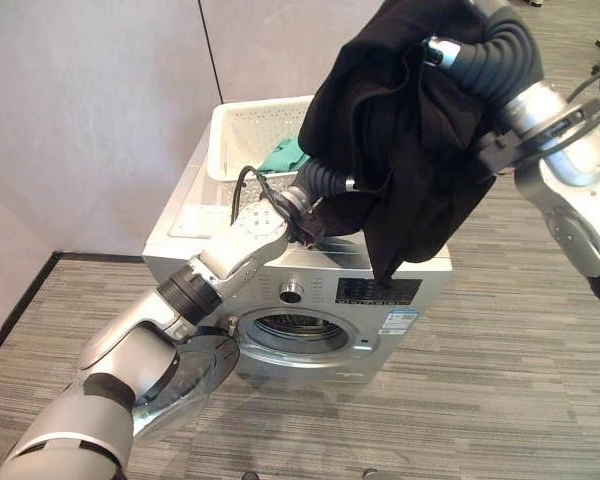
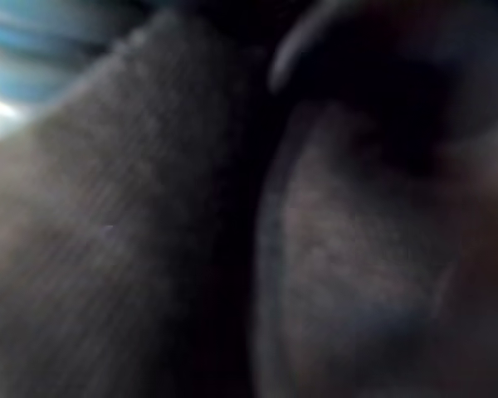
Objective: Grab the laundry basket,head to the washer,open it,put in the laundry and shut it.
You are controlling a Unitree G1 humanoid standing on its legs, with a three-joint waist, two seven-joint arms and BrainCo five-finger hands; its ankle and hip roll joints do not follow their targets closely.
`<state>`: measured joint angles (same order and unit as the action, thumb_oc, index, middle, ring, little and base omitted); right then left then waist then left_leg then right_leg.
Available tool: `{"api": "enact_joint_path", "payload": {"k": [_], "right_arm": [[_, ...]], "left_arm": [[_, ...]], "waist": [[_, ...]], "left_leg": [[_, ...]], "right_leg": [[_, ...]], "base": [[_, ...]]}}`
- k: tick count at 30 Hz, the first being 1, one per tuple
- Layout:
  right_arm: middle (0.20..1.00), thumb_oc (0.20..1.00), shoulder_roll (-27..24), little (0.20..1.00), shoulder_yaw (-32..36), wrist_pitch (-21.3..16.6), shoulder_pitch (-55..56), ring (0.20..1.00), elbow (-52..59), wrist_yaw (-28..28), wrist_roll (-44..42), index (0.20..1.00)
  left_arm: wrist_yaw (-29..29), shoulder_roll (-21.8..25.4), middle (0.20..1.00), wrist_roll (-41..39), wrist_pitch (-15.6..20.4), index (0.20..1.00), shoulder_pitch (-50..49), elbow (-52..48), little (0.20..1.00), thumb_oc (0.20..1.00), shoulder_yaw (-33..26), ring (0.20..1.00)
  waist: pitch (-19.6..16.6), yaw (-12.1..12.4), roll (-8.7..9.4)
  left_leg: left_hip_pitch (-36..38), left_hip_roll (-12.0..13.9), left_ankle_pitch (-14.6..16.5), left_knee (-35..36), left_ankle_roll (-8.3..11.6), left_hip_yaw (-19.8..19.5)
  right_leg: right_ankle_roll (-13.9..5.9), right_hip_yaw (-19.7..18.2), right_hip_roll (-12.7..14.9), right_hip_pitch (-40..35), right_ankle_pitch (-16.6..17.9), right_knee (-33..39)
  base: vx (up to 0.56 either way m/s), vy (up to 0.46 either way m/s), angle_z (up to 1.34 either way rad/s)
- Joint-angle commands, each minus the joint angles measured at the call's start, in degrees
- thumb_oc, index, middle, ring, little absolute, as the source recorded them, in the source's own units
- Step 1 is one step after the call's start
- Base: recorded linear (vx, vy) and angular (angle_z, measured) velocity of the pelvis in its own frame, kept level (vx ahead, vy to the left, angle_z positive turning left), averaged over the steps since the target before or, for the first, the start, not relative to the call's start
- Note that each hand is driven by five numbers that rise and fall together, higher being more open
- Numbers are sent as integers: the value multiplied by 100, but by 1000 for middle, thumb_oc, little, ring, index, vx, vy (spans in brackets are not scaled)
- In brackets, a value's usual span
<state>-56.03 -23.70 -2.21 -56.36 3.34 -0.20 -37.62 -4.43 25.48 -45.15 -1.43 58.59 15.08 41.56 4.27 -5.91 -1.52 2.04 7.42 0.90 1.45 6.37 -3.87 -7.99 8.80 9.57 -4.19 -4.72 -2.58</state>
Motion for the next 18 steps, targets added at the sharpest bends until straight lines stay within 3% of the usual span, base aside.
{"api": "enact_joint_path", "payload": {"k": [1,5,6,7,8,10,13,18], "right_arm": [[200,200,114,200,284,-296,-387,200,6,-294,-205,200],[200,200,246,200,293,-291,-408,200,-4,-332,-158,200],[200,200,280,200,288,-290,-424,200,-4,-339,-159,200],[200,200,304,200,271,-288,-459,200,-18,-352,-157,200],[200,200,330,200,289,-299,-462,200,-10,-353,-161,200],[200,200,355,200,302,-298,-459,200,6,-360,-155,200],[200,200,397,200,283,-296,-448,200,10,-347,-170,200],[200,200,421,200,389,-319,-360,200,-8,-344,-188,200]], "left_arm": [[-139,-176,1000,-190,454,1000,864,486,1000,1000,-127,1000],[-179,-350,1000,-268,467,1000,933,591,1000,1000,-137,1000],[-175,-402,598,-332,456,598,973,653,598,598,-131,598],[-166,-435,598,-369,450,598,1023,703,598,598,-114,598],[-150,-444,445,-362,457,445,1066,730,445,445,-114,445],[-176,-435,244,-319,480,244,1122,732,244,244,-114,244],[-169,-418,200,-273,488,200,1203,767,200,200,-84,200],[-185,-382,200,-148,553,200,1319,688,200,200,-83,200]], "waist": [[-342,45,73],[-352,40,72],[-349,32,73],[-350,26,73],[-353,18,73],[-361,16,79],[-367,20,81],[-375,31,76]], "left_leg": [[81,392,-52,338,31,251],[100,399,-40,350,33,249],[101,402,-40,349,33,253],[106,405,-37,352,32,261],[111,404,-31,355,31,271],[118,403,-23,355,30,288],[123,408,-17,355,28,301],[147,407,5,355,25,324]], "right_leg": [[29,-82,-66,250,-231,-448],[21,-70,-63,250,-237,-465],[18,-72,-61,252,-235,-474],[12,-73,-61,254,-232,-477],[3,-78,-61,260,-230,-478],[-3,-76,-56,265,-229,-480],[-7,-81,-51,273,-226,-479],[-18,-76,-39,260,-216,-461]], "base": [[0,0,0],[0,0,0],[0,0,0],[0,0,0],[0,0,0],[0,0,0],[0,0,0],[0,0,0]]}}
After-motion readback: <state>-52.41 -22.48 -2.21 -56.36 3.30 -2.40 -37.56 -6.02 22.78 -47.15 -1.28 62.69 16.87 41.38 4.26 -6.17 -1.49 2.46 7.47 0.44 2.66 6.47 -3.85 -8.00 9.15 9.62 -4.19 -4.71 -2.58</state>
